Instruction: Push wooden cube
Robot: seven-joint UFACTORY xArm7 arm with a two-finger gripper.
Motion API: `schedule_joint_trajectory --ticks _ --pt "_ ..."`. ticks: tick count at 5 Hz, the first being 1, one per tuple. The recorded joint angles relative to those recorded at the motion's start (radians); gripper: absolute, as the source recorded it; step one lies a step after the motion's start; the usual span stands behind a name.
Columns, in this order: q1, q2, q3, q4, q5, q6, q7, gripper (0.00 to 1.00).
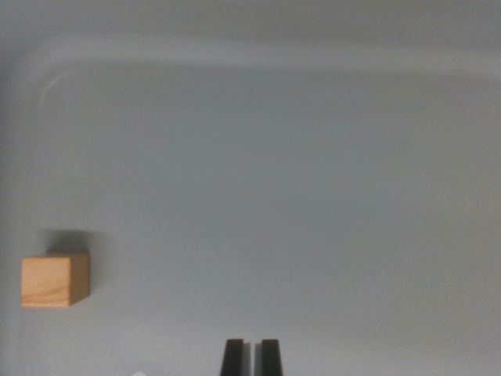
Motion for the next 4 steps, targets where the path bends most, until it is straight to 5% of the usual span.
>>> schedule_joint_trajectory --ticks 1,2,3,4 --pt "0.0117 0.012 0.008 -0.025 -0.0048 -0.033 0.018 0.0" --pt "0.0117 0.012 0.008 -0.025 -0.0048 -0.033 0.018 0.0" --pt "0.0246 0.025 0.017 -0.054 -0.0101 -0.07 0.038 0.0" --pt "0.0246 0.025 0.017 -0.054 -0.0101 -0.07 0.038 0.0"
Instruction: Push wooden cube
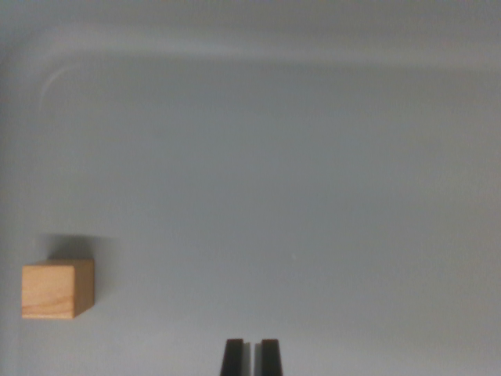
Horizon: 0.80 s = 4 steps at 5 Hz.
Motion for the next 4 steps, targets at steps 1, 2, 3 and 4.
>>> schedule_joint_trajectory --ticks 1,2,3,4 --pt "0.0136 0.014 0.01 -0.03 -0.0056 -0.039 0.021 0.0" --pt "0.0136 0.014 0.01 -0.03 -0.0056 -0.039 0.021 0.0" --pt "0.0287 0.029 0.02 -0.062 -0.0118 -0.082 0.045 0.0" --pt "0.0287 0.029 0.02 -0.062 -0.0118 -0.082 0.045 0.0"
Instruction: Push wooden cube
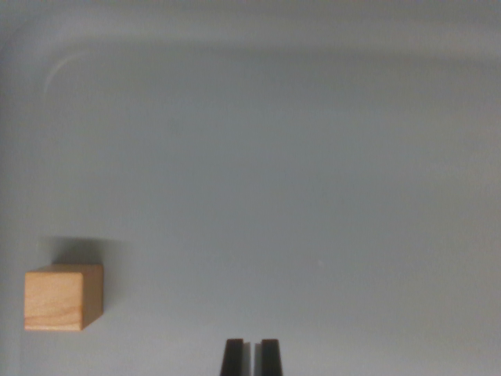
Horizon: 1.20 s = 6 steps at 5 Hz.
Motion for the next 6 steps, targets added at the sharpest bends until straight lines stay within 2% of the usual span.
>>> schedule_joint_trajectory --ticks 1,2,3,4,5,6 --pt "0.0156 0.016 0.011 -0.034 -0.0064 -0.044 0.024 0.0" --pt "0.0156 0.016 0.011 -0.034 -0.0064 -0.044 0.024 0.0" --pt "0.0317 0.032 0.022 -0.069 -0.013 -0.09 0.049 0.0" --pt "0.0317 0.032 0.022 -0.069 -0.013 -0.09 0.049 0.0" --pt "0.0482 0.048 0.034 -0.105 -0.0198 -0.138 0.075 0.0" --pt "0.0482 0.048 0.034 -0.105 -0.0198 -0.138 0.075 0.0"
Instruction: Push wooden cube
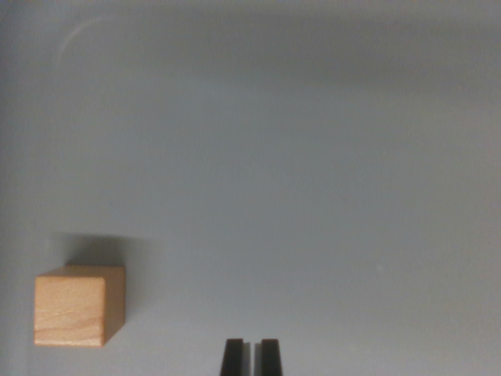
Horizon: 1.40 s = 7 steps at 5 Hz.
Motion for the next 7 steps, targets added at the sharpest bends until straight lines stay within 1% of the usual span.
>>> schedule_joint_trajectory --ticks 1,2,3,4,5,6,7 --pt "0.0157 0.016 0.011 -0.034 -0.0065 -0.045 0.025 0.0" --pt "0.0157 0.016 0.011 -0.034 -0.0065 -0.045 0.025 0.0" --pt "0.0323 0.032 0.023 -0.07 -0.0133 -0.092 0.05 0.0" --pt "0.0323 0.032 0.023 -0.07 -0.0133 -0.092 0.05 0.0" --pt "0.0487 0.049 0.034 -0.106 -0.02 -0.139 0.076 0.0" --pt "0.0487 0.049 0.034 -0.106 -0.02 -0.139 0.076 0.0" --pt "0.0648 0.065 0.046 -0.141 -0.0267 -0.185 0.101 0.0"
